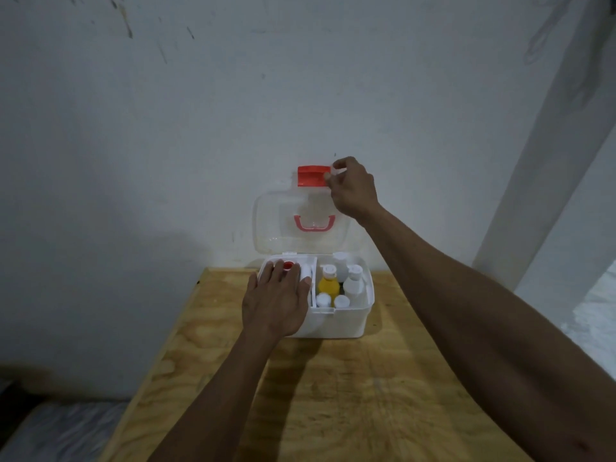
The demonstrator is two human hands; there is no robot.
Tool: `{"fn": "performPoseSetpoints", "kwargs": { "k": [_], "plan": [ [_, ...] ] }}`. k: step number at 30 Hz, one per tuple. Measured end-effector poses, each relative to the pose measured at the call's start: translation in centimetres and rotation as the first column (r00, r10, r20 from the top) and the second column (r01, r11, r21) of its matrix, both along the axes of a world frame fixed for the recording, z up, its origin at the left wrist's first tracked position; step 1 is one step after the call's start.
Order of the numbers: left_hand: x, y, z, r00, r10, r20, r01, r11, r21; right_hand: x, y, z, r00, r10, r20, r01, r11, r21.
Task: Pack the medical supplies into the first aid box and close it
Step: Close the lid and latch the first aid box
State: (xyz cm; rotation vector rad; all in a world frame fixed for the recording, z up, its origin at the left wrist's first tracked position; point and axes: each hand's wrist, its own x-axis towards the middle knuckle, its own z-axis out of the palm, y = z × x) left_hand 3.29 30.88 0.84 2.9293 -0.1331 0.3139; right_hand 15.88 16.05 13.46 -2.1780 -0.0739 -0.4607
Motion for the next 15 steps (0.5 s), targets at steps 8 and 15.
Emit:
{"fn": "performPoseSetpoints", "kwargs": {
  "k": [8, 15],
  "plan": [
    [0.2, 0.2, -0.4, 1.0, 0.015, 0.025, -0.015, 0.999, -0.035, -4.0, -0.9, -0.7, 0.982, 0.077, 0.172, -0.084, 0.996, 0.031],
    [-1.3, -0.2, -0.8, 0.846, 0.253, 0.469, 0.06, 0.829, -0.556, -9.0, -2.2, -2.0, 0.962, 0.206, 0.179, -0.213, 0.977, 0.022]
  ]
}}
